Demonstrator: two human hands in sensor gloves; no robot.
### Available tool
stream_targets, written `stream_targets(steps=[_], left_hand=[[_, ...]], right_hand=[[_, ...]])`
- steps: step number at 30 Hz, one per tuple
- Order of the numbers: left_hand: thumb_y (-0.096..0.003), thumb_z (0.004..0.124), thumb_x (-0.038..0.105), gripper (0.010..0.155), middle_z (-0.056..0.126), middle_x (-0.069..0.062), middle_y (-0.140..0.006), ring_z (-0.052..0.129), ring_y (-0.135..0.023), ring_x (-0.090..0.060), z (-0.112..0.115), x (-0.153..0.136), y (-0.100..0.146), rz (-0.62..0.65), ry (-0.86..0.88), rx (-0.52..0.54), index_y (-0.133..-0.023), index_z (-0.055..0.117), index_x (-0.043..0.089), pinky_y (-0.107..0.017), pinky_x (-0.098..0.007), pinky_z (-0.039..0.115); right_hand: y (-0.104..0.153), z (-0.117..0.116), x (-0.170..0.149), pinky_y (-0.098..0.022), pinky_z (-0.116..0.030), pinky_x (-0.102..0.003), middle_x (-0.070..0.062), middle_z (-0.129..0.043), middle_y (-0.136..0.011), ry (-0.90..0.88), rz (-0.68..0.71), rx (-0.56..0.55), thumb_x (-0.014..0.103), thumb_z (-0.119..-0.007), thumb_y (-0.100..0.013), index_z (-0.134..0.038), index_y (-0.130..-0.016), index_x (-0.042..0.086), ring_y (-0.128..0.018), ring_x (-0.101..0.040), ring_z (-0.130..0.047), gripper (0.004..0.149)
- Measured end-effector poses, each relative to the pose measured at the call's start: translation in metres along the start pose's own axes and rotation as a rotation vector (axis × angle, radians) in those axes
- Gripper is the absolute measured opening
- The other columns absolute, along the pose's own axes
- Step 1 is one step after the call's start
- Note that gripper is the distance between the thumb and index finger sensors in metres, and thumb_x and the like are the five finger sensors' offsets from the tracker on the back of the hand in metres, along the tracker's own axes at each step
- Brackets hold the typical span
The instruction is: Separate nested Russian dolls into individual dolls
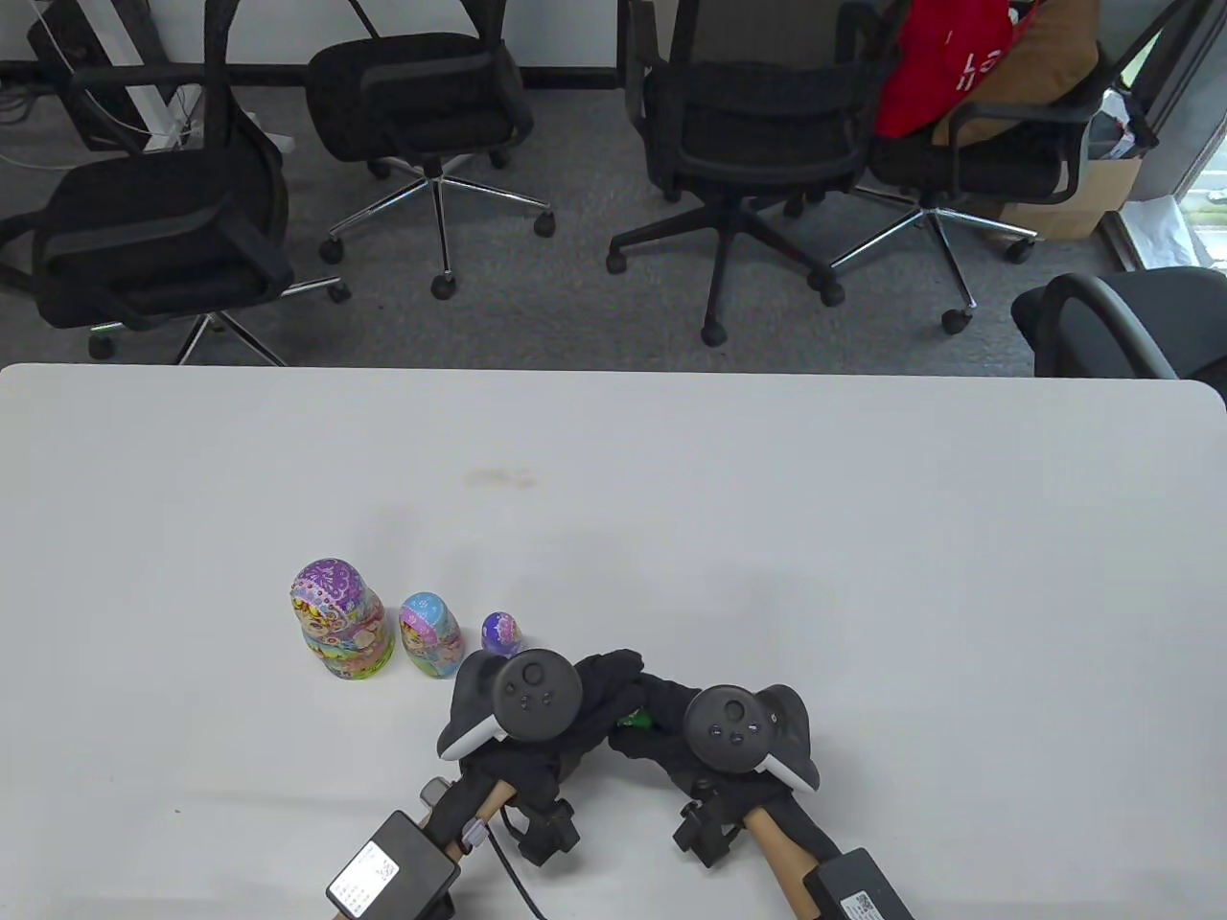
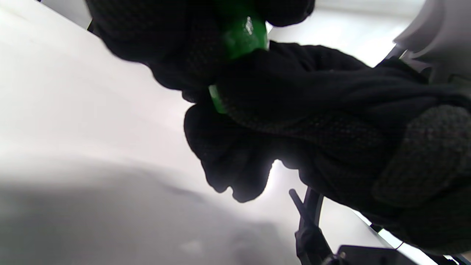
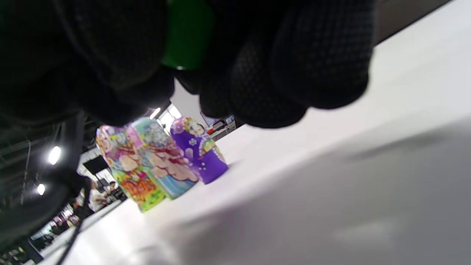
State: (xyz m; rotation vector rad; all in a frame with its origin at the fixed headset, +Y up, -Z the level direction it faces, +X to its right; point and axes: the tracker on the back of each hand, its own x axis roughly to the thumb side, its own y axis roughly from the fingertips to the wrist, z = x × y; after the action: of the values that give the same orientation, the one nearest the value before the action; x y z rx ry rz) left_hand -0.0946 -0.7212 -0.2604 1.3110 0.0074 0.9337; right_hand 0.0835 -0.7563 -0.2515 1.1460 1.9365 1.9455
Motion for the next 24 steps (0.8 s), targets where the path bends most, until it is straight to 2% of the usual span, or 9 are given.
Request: stream_targets(steps=[2, 8, 12, 19, 24], left_hand=[[-0.0586, 0.062, 0.037, 0.058, 0.091, -0.022, -0.086, 0.099, -0.059, -0.019, -0.002, 0.001, 0.001, -0.004, -0.009, 0.011, -0.107, 0.069, 0.006, -0.036, -0.026, 0.094], [-0.0578, 0.064, 0.038, 0.060, 0.090, -0.020, -0.092, 0.099, -0.057, -0.020, -0.019, -0.001, 0.006, -0.021, 0.036, 0.142, -0.108, 0.068, 0.006, -0.034, -0.027, 0.093], [-0.0573, 0.067, 0.038, 0.058, 0.090, -0.018, -0.095, 0.098, -0.053, -0.020, -0.022, -0.008, 0.008, -0.084, -0.060, 0.165, -0.108, 0.070, 0.009, -0.031, -0.028, 0.091], [-0.0554, 0.072, 0.038, 0.056, 0.090, -0.012, -0.099, 0.100, -0.051, -0.017, 0.005, -0.019, -0.003, -0.210, -0.445, -0.064, -0.107, 0.073, 0.016, -0.030, -0.026, 0.091], [-0.0549, 0.072, 0.039, 0.057, 0.089, -0.007, -0.103, 0.100, -0.051, -0.017, 0.024, -0.025, -0.007, -0.277, -0.614, -0.200, -0.108, 0.071, 0.020, -0.030, -0.027, 0.091]], right_hand=[[-0.001, 0.002, -0.003, -0.038, -0.090, -0.035, -0.013, -0.094, -0.071, -0.039, -0.018, 0.003, 0.041, -0.083, -0.041, -0.073, -0.092, 0.000, -0.053, -0.027, -0.097, 0.067], [0.000, 0.008, -0.015, -0.040, -0.089, -0.034, -0.009, -0.092, -0.078, -0.029, -0.060, -0.037, 0.042, -0.084, -0.040, -0.071, -0.095, 0.009, -0.058, -0.027, -0.096, 0.066], [0.000, 0.013, -0.022, -0.041, -0.089, -0.034, -0.008, -0.091, -0.082, -0.021, -0.092, -0.068, 0.041, -0.084, -0.039, -0.070, -0.097, 0.013, -0.059, -0.026, -0.095, 0.065], [0.002, 0.017, -0.028, -0.040, -0.089, -0.033, -0.007, -0.090, -0.085, -0.013, -0.133, -0.108, 0.042, -0.084, -0.040, -0.069, -0.097, 0.014, -0.058, -0.026, -0.096, 0.066], [0.002, 0.017, -0.028, -0.040, -0.089, -0.033, -0.007, -0.090, -0.085, -0.011, -0.140, -0.114, 0.042, -0.083, -0.041, -0.068, -0.098, 0.013, -0.058, -0.026, -0.096, 0.066]])
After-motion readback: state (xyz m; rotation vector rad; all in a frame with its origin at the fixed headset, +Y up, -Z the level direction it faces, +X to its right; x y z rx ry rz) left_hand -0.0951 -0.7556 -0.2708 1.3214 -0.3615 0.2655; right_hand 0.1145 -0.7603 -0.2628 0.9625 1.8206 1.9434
